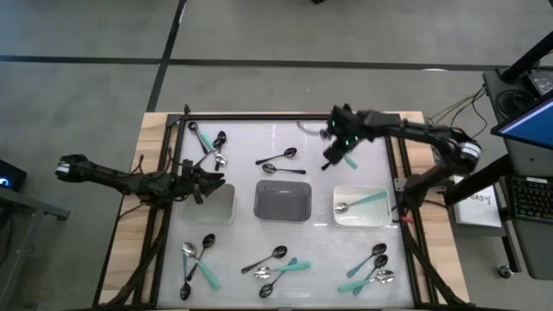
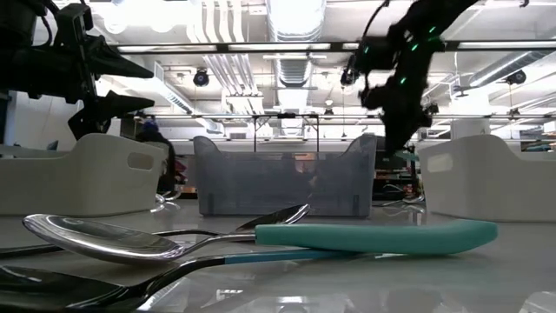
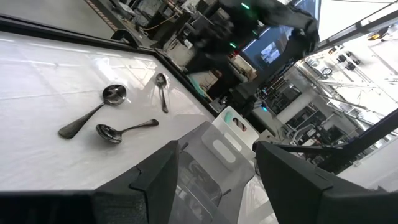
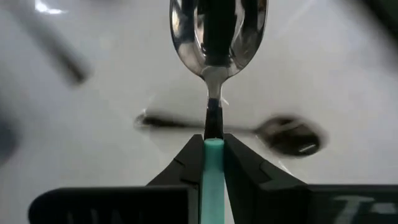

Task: Sort silverware by color (type)
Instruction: Put the green spoon into the white bin

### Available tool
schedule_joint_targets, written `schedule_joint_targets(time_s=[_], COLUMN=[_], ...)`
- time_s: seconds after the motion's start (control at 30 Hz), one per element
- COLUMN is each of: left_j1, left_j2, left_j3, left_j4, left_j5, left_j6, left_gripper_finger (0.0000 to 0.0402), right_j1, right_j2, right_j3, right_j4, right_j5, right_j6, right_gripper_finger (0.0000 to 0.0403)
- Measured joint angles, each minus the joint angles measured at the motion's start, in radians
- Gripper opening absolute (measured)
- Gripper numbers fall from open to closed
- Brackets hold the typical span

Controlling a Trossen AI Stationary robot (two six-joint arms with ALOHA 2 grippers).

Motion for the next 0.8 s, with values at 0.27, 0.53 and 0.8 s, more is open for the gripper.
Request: schedule_joint_targets(time_s=[0.27,0.53,0.8], left_j1=[0.000,0.000,0.000], left_j2=[0.000,0.000,0.000], left_j3=[0.000,0.000,0.000], left_j4=[0.000,0.000,0.000], left_j5=[0.000,0.000,0.000], left_j6=[0.000,0.000,0.000], left_gripper_finger=[0.0198,0.0198,0.0198], right_j1=[0.289,0.503,0.650], right_j2=[-0.239,-0.380,-0.411], right_j3=[-0.115,-0.184,-0.223], right_j4=[0.007,-0.003,-0.029], right_j5=[0.067,0.054,0.031], right_j6=[0.182,0.195,0.264], right_gripper_finger=[0.0029,0.0029,0.0029])
